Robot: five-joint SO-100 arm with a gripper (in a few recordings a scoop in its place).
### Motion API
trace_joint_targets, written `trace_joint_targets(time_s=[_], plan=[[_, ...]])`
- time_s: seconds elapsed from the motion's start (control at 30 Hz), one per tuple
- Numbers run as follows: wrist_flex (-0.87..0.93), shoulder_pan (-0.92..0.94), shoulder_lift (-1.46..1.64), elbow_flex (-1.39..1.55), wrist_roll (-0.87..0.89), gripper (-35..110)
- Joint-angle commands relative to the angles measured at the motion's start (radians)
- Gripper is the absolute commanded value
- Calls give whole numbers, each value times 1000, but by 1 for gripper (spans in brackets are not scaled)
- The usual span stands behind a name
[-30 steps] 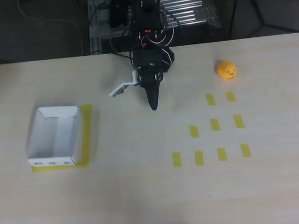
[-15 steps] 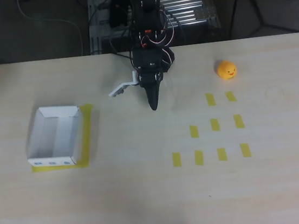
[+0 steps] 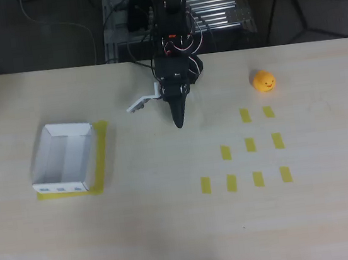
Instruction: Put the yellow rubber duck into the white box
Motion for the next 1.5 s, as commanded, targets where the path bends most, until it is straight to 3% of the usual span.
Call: trace_joint_targets(time_s=[0.0, 0.47, 0.97, 1.23, 1.47], plan=[[-61, -20, -2, -6, -15, 0], [5, -54, -405, -532, -28, 0], [262, -143, -795, -1215, -77, 0], [377, -341, -920, -1404, -241, 0], [604, -574, -980, -1499, -469, 0]])
